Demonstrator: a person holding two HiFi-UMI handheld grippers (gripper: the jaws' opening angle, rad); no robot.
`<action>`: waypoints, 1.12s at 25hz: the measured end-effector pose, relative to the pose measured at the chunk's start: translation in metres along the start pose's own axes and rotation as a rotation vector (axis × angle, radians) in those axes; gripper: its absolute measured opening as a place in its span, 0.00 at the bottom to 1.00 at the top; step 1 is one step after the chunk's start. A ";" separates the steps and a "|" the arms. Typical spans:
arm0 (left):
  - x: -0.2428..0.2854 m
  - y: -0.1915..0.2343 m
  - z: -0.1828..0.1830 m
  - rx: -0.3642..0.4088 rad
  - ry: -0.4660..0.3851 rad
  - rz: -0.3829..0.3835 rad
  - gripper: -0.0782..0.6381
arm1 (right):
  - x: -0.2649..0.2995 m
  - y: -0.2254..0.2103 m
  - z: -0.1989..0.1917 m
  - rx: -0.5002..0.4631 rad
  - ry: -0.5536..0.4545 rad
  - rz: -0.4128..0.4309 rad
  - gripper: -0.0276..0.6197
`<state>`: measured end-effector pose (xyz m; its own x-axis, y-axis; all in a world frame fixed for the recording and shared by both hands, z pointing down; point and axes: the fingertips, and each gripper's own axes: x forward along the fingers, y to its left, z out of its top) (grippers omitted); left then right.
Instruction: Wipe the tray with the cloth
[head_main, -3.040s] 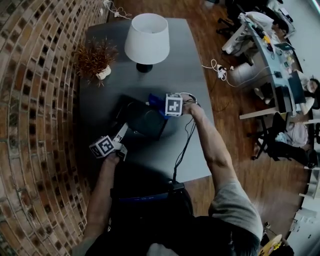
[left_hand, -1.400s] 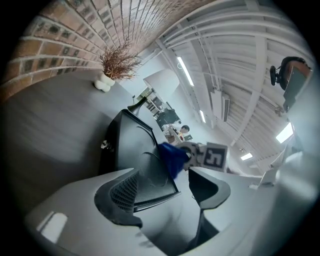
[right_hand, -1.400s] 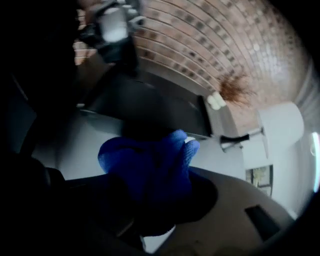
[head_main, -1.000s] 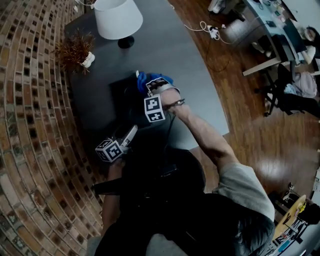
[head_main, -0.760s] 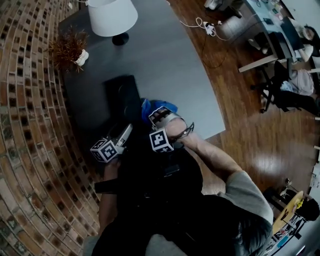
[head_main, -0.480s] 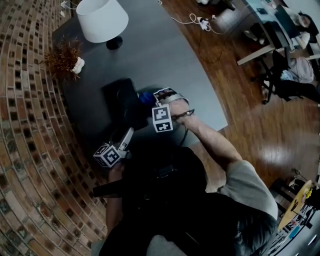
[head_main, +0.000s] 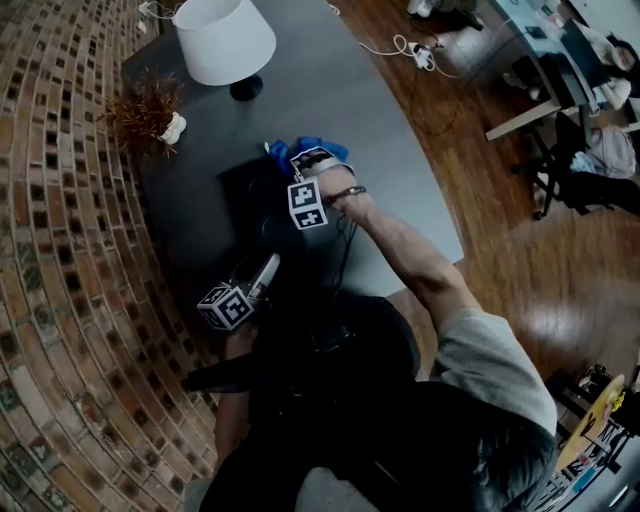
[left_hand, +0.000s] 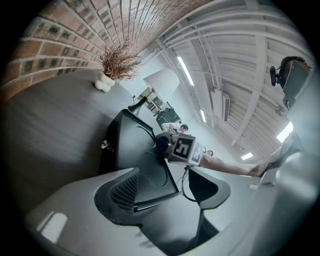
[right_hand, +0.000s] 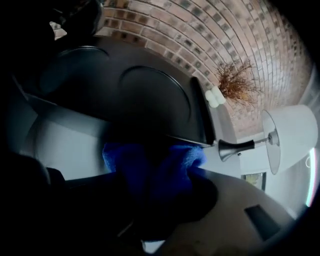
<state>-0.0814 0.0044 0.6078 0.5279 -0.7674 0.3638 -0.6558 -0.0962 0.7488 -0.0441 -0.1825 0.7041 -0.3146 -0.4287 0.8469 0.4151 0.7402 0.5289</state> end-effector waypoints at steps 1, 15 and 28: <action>0.000 0.001 0.000 0.005 0.000 0.000 0.54 | -0.010 0.015 0.004 -0.019 -0.004 0.016 0.24; -0.019 -0.005 -0.009 -0.037 -0.052 -0.035 0.54 | -0.156 0.179 0.036 -0.017 -0.348 0.449 0.24; -0.041 0.019 -0.047 -0.688 -0.181 -0.090 0.54 | -0.036 -0.143 0.008 0.192 -0.080 -0.079 0.24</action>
<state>-0.0895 0.0637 0.6330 0.4273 -0.8740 0.2315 -0.0934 0.2120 0.9728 -0.0988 -0.2685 0.5975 -0.4093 -0.4525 0.7923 0.2190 0.7943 0.5667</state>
